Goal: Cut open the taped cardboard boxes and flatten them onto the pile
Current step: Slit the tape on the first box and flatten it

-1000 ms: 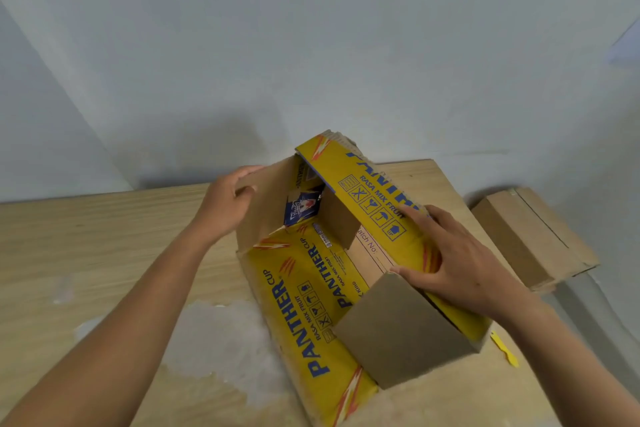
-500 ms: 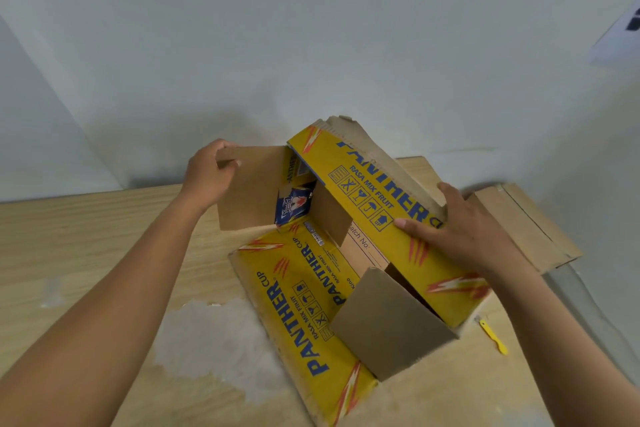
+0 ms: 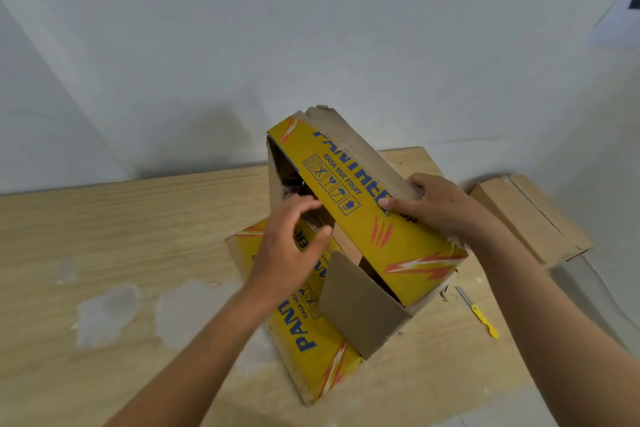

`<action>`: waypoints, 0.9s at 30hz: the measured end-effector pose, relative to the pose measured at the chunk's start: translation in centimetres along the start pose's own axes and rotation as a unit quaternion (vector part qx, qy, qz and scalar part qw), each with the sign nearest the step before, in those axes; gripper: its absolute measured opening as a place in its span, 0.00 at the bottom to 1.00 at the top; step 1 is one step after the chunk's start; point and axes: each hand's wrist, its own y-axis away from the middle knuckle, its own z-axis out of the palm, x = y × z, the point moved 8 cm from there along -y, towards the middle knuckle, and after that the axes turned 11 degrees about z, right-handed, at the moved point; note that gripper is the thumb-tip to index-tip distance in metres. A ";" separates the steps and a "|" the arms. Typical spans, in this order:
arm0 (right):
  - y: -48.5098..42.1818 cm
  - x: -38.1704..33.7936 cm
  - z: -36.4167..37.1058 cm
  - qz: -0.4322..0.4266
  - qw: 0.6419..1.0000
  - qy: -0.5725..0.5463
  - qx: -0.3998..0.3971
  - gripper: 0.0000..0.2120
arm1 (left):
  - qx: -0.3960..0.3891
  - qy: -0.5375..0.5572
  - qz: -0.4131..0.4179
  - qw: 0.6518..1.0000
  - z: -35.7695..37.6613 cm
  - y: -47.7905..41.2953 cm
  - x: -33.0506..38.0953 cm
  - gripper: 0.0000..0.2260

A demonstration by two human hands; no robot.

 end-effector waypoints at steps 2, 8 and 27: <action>-0.1 -0.2 0.1 -0.010 1.000 -0.006 -0.003 0.23 | -0.038 0.037 -0.033 0.998 2.0 1.8 0.9 0.14; -0.5 0.1 -0.3 -0.034 0.998 0.012 0.053 0.22 | -0.145 0.184 -0.112 0.966 2.9 4.1 1.4 0.11; 3.2 -1.8 0.2 -0.086 0.983 0.045 0.157 0.21 | 0.096 -0.131 -0.102 0.981 -6.1 -0.1 -2.9 0.19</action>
